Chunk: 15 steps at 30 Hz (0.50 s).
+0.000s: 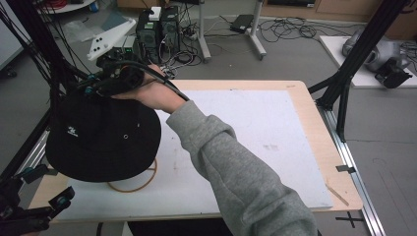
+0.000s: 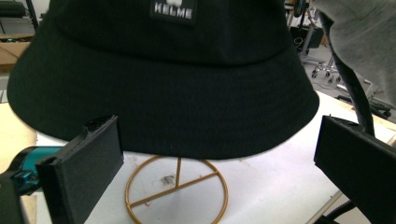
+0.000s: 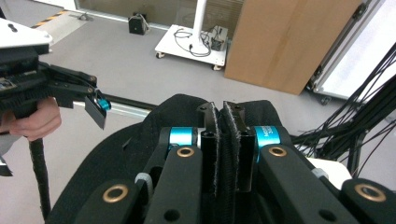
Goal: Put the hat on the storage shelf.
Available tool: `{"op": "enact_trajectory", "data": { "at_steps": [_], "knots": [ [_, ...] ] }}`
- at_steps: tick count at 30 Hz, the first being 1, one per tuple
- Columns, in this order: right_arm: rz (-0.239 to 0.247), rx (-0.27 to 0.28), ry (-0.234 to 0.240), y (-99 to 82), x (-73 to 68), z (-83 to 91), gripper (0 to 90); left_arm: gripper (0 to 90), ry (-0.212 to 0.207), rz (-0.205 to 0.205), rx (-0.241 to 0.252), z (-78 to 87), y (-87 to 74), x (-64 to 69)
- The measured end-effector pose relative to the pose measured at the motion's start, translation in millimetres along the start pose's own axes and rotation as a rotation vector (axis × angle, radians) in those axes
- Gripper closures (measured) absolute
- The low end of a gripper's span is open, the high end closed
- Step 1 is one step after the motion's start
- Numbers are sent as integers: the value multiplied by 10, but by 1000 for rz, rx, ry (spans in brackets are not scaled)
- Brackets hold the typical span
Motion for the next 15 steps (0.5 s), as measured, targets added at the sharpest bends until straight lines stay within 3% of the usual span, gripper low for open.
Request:
{"op": "enact_trajectory", "data": {
  "at_steps": [8,15],
  "knots": [
    [-54,-1,45,-160,-70,-101,853,17,0,-1,-5,-6,-7,-3],
    [-73,-23,54,-258,-103,-151,848,17,3,-2,-4,-6,-7,-5]
  ]
}}
Point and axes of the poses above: each handheld gripper's, and its own axes: z roughly backward along the jaws, y roughly out of its top, x roughly to its right, the point moved 10 cm from there along -z, roughly forward along the jaws, and after that the axes turned 11 degrees about z, right-handed, at the moved point
